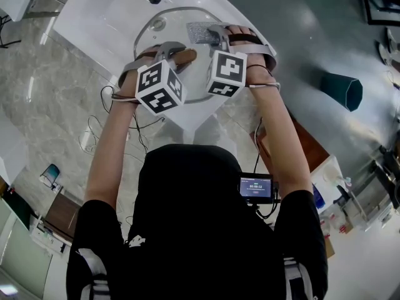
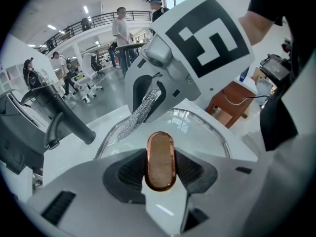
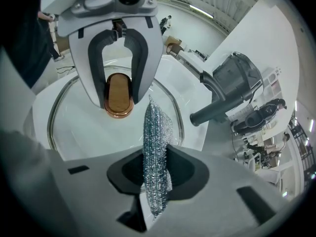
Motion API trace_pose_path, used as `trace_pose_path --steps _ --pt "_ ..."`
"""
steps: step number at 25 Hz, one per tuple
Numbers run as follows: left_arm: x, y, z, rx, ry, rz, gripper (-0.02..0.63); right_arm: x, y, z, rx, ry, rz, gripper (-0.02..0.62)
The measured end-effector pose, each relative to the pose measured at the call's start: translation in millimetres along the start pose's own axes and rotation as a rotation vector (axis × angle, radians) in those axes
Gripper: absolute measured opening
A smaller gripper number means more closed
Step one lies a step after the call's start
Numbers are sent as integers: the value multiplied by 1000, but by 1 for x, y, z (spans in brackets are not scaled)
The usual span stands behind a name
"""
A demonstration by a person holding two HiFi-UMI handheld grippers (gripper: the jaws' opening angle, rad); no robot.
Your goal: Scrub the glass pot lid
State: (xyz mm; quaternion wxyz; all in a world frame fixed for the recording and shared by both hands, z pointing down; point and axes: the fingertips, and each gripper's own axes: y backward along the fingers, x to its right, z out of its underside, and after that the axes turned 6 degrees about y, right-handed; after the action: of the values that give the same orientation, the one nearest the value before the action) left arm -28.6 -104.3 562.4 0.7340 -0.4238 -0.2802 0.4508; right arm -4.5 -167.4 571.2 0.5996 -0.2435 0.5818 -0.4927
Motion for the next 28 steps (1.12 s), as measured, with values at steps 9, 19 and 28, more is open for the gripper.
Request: trace_pose_path --steps 9,19,28 --pt "-1 0 0 -1 2 -4 169 -13 10 8 -13 -30 -9 74" --pt "-1 0 0 -2 3 -5 169 -31 23 12 -16 -68 -29 74" --pt "0 0 1 -4 7 -4 169 -47 31 13 -22 -80 -27 74"
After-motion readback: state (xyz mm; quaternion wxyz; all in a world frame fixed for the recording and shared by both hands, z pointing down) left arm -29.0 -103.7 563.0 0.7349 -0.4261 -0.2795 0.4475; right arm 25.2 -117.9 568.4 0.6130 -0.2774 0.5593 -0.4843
